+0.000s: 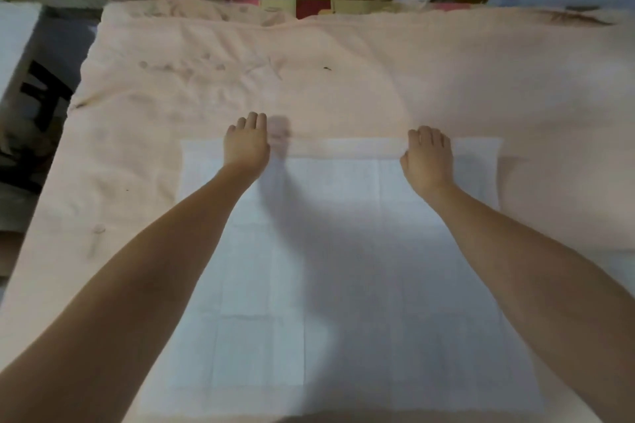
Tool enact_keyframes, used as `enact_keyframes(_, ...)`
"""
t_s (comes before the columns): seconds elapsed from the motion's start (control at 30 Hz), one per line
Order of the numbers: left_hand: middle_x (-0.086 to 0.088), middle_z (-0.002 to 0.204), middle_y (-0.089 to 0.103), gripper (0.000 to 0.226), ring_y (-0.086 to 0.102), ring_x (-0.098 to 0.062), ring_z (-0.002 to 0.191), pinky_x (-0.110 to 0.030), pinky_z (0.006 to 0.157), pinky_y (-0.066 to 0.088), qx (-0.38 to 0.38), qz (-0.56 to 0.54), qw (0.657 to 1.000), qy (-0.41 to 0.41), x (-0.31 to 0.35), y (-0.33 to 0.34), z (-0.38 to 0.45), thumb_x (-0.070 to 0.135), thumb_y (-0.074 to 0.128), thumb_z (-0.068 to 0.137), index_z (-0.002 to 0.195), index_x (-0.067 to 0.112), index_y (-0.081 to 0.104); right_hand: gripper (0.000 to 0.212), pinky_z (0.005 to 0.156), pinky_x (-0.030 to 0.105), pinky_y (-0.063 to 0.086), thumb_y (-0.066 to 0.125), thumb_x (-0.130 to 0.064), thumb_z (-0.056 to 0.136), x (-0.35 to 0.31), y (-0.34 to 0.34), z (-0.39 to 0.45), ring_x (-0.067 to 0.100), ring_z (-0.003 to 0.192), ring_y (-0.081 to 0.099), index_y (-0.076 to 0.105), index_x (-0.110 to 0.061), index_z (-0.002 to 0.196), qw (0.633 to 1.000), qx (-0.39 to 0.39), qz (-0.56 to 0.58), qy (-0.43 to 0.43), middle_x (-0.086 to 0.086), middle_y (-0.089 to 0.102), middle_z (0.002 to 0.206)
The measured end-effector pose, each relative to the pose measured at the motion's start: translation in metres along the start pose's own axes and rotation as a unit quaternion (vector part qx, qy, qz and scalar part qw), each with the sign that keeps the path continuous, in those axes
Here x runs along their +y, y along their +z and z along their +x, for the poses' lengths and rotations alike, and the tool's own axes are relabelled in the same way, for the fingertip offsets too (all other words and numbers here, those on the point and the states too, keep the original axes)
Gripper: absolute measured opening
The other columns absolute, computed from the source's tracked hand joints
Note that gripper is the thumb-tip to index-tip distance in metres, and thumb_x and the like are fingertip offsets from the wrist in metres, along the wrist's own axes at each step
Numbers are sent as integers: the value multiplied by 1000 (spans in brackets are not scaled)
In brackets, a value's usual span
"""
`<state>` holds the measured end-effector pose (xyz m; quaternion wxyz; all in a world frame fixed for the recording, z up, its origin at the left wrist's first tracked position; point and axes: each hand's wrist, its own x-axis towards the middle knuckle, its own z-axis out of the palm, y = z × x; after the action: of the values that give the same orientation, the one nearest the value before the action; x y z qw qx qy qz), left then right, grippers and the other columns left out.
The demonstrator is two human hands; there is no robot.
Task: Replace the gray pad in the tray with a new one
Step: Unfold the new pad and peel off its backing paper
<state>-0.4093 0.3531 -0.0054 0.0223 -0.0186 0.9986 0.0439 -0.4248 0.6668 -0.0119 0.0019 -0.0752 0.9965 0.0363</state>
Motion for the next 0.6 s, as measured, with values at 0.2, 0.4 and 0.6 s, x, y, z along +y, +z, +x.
enact_keyframes(0.2, -9, 152, 31, 58, 28, -28, 141, -50, 116, 19, 44, -46, 981, 181, 46, 50, -75, 37, 31, 96, 147, 10, 30, 56, 117, 50, 15, 48, -19, 91, -64, 25, -48, 35, 142, 22, 35, 5, 141, 989, 45, 125, -60, 22, 26, 151)
enact_keyframes(0.4, -5, 157, 16, 57, 9, -18, 146, -41, 120, 4, -23, -56, 988, 145, 45, 78, -91, 39, 21, 100, 149, 11, 19, 55, 120, 43, 6, 26, -30, 100, -100, 50, -72, 25, 146, 9, 20, -4, 148, 992, -19, 111, -57, 12, 15, 157)
enact_keyframes(0.6, -7, 157, 16, 55, 9, -20, 146, -40, 120, 5, -13, -45, 987, 154, 38, 76, -90, 37, 25, 101, 149, 11, 17, 55, 120, 41, 3, 30, -28, 100, -99, 46, -71, 24, 147, 7, 19, -4, 148, 991, -30, 118, -60, 12, 13, 157)
